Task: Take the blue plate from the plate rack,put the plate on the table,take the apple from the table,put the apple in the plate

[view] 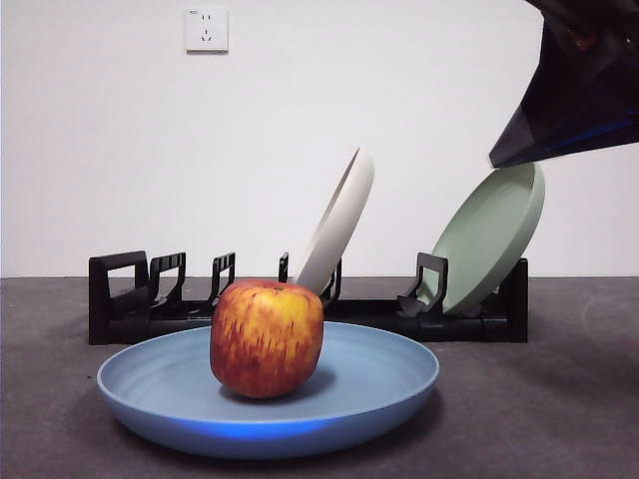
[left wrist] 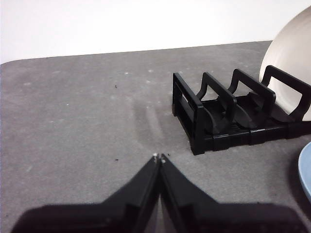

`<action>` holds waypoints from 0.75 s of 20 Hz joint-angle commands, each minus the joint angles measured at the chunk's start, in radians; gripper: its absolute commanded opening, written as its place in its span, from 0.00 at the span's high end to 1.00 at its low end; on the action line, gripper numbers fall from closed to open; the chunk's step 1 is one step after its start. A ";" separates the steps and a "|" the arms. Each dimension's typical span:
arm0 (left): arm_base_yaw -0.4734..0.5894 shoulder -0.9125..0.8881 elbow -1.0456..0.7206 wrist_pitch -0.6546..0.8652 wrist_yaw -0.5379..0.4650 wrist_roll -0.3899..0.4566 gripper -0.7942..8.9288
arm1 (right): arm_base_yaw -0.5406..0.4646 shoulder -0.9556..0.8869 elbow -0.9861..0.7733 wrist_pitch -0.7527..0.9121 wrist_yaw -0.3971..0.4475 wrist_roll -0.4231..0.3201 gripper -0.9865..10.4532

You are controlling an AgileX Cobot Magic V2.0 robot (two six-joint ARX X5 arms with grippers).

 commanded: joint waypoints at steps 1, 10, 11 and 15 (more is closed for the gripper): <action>0.003 -0.003 -0.014 0.002 0.002 -0.005 0.92 | 0.001 -0.001 -0.002 0.005 0.003 0.007 0.91; 0.003 -0.003 -0.014 0.002 0.002 -0.005 0.92 | -0.089 -0.164 -0.008 -0.072 0.016 -0.183 0.91; 0.003 -0.003 -0.014 0.002 0.001 -0.005 0.92 | -0.150 -0.205 -0.016 -0.072 -0.015 -0.190 0.91; 0.003 -0.003 -0.014 0.002 0.002 -0.005 0.92 | -0.452 -0.367 -0.046 -0.073 -0.159 -0.200 0.91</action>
